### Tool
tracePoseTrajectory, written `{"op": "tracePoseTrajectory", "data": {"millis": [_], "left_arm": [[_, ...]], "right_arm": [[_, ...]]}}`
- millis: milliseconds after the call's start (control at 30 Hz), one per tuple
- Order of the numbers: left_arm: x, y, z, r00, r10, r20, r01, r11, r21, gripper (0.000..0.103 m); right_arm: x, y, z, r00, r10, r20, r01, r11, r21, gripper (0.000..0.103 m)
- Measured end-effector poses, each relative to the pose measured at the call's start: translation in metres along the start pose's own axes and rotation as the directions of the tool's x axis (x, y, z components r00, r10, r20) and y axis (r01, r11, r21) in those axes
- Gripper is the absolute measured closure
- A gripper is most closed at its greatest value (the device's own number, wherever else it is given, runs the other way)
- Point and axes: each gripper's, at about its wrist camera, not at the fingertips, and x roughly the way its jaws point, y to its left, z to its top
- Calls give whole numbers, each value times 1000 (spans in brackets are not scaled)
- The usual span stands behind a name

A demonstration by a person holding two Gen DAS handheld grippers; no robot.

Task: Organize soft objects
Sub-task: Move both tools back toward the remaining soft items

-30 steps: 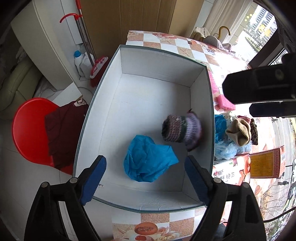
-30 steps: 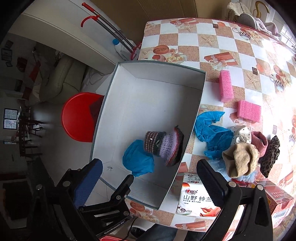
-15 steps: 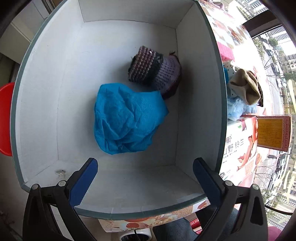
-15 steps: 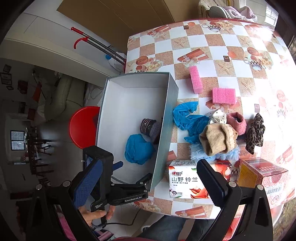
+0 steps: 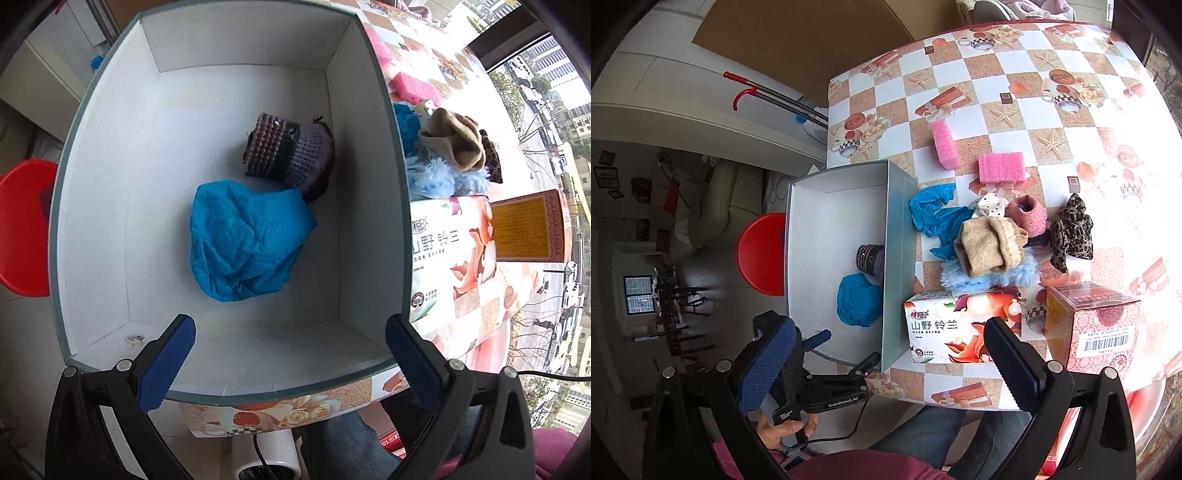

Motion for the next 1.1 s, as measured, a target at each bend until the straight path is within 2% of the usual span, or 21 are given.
{"op": "tracePoseTrajectory", "data": {"millis": [133, 200, 300, 367, 500, 600, 667, 800, 933, 1100], "left_arm": [[-44, -12, 14, 994, -12, 110, 10, 1000, 13, 0], [-59, -24, 26, 988, -18, 150, 14, 999, 32, 0], [-68, -47, 57, 985, -32, 171, 21, 998, 67, 0], [-68, -63, 72, 985, -44, 165, 29, 995, 97, 0], [-52, -102, 97, 991, -31, 129, 10, 987, 157, 0], [-35, -125, 110, 995, -22, 92, 6, 985, 173, 0], [-27, -136, 122, 997, -19, 72, 6, 985, 174, 0], [-14, -149, 150, 999, -10, 39, 4, 989, 149, 0], [-4, -161, 178, 999, 32, 35, -37, 990, 139, 0], [17, -176, 208, 998, 57, -3, -56, 987, 151, 0]], "right_arm": [[-42, -48, 7, 997, -26, 68, 19, 994, 109, 0], [-59, -75, 12, 991, -94, 97, 77, 984, 162, 0], [-69, -114, 20, 974, -211, 84, 188, 956, 225, 0], [-65, -140, 26, 971, -235, 53, 214, 943, 253, 0], [-36, -188, 39, 974, -222, -36, 223, 932, 286, 0], [-6, -210, 52, 982, -159, -102, 183, 941, 285, 0], [15, -217, 63, 979, -136, -153, 173, 949, 262, 0], [58, -222, 86, 958, -139, -249, 186, 967, 175, 0], [99, -227, 106, 936, -131, -327, 177, 978, 114, 0], [147, -230, 118, 889, -168, -426, 191, 982, 11, 0]]}}
